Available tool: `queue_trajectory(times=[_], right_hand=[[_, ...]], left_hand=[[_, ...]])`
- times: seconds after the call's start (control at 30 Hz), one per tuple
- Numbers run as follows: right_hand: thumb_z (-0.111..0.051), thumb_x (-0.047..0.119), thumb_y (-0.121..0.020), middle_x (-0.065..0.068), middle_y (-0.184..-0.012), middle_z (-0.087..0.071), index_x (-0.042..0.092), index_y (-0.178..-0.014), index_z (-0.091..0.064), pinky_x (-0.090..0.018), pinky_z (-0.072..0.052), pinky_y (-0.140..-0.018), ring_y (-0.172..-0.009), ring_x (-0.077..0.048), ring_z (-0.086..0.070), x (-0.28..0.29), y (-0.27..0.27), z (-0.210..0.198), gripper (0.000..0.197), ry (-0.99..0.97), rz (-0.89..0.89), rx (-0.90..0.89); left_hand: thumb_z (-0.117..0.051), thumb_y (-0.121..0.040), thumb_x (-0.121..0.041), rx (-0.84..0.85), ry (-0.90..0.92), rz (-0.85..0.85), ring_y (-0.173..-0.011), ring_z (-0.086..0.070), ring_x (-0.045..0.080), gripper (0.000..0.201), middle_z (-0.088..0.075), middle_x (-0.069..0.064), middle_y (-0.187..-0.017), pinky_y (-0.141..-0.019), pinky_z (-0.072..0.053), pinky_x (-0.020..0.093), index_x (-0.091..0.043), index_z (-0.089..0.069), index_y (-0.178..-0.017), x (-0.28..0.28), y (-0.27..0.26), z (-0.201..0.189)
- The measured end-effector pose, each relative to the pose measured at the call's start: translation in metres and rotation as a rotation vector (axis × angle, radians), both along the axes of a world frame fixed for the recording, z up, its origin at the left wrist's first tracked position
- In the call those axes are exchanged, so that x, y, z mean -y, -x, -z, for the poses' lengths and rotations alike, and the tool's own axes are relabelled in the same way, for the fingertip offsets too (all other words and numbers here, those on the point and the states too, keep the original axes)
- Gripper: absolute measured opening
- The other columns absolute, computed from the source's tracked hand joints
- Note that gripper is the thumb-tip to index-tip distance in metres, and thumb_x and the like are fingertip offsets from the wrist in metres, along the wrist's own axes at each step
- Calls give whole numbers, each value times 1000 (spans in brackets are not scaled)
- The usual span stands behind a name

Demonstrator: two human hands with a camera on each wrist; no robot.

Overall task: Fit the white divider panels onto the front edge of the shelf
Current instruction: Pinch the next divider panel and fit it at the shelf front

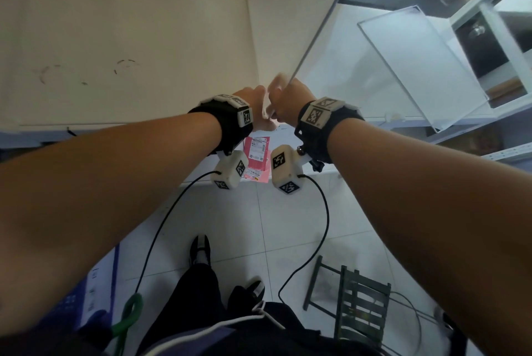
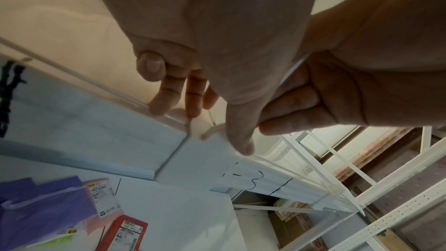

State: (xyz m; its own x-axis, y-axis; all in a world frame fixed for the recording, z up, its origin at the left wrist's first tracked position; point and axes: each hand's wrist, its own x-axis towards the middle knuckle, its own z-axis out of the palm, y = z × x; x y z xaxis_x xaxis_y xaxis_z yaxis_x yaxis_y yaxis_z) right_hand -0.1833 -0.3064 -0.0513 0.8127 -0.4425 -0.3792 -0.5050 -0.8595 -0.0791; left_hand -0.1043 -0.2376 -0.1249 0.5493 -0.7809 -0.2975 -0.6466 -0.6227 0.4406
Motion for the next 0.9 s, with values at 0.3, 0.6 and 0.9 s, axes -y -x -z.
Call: queue_trajectory(times=[0.3, 0.6, 0.9], right_hand=[[-40, 18, -102, -17, -139, -43, 0, -137, -43, -31, -43, -97, -124, -28, -49, 1, 1, 2, 40, 233, -211, -93], [-39, 14, -102, -17, -142, -41, 0, -140, -39, -32, -41, -99, -126, -28, -47, -1, 3, -1, 41, 336, -327, -133], [-39, 8, -100, -16, -135, -48, 0, -134, -45, -33, -44, -96, -121, -30, -52, -1, 4, 1, 35, 316, -369, -147]], left_hand=[[-74, -70, -43, 26, -12, -9, -80, -59, 23, 64, -58, 5, -102, -64, -45, 33, -12, -48, -119, 2, 2, 6], [-70, -68, -47, 47, -18, -24, -90, -58, 25, 68, -52, 5, -108, -67, -45, 35, -16, -46, -123, 6, 3, 17], [-62, -73, -45, 62, -49, -46, -83, -57, 27, 56, -54, 7, -107, -75, -51, 40, -17, -50, -120, 4, 8, 11]])
